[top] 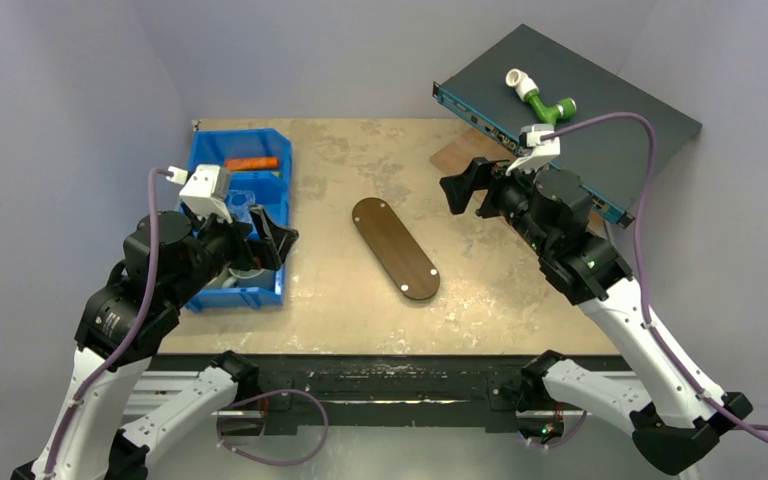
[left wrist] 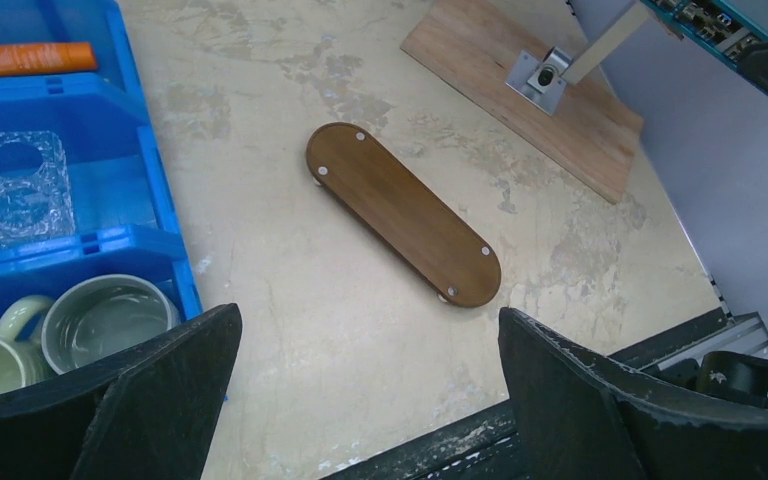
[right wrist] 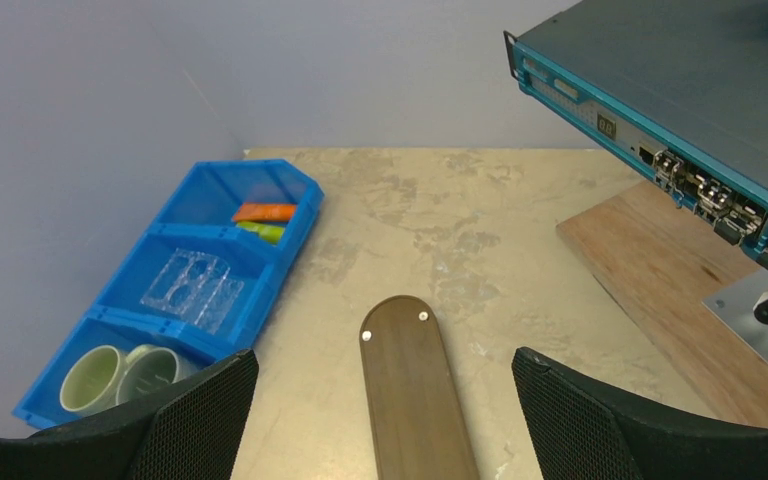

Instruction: Prepare toiletry sets of a toothbrush and toothpaste on the tray

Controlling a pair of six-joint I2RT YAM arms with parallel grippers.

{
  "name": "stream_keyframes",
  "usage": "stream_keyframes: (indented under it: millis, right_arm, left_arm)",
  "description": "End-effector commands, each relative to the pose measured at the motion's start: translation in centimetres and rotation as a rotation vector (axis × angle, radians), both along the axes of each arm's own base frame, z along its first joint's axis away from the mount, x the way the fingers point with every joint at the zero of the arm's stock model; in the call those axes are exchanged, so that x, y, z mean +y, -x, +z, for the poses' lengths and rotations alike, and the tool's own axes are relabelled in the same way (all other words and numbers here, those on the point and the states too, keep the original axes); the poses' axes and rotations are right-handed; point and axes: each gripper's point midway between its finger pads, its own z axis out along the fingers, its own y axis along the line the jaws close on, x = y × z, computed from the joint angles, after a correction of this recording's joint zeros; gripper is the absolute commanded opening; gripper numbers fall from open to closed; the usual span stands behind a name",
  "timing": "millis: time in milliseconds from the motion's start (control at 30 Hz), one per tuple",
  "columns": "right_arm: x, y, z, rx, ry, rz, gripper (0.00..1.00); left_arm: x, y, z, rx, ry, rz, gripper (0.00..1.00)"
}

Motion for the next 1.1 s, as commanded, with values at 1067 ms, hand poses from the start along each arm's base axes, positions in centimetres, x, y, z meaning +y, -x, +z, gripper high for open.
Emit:
stream_keyframes:
  millis: [1067]
  right_arm:
    - [6.9, -8.3, -15.8, 0.487, 0.212, 0.026, 0.94]
  left_arm:
    - [3.3, 0.5, -6.7, 0.084, -0.153, 0.116, 1.0]
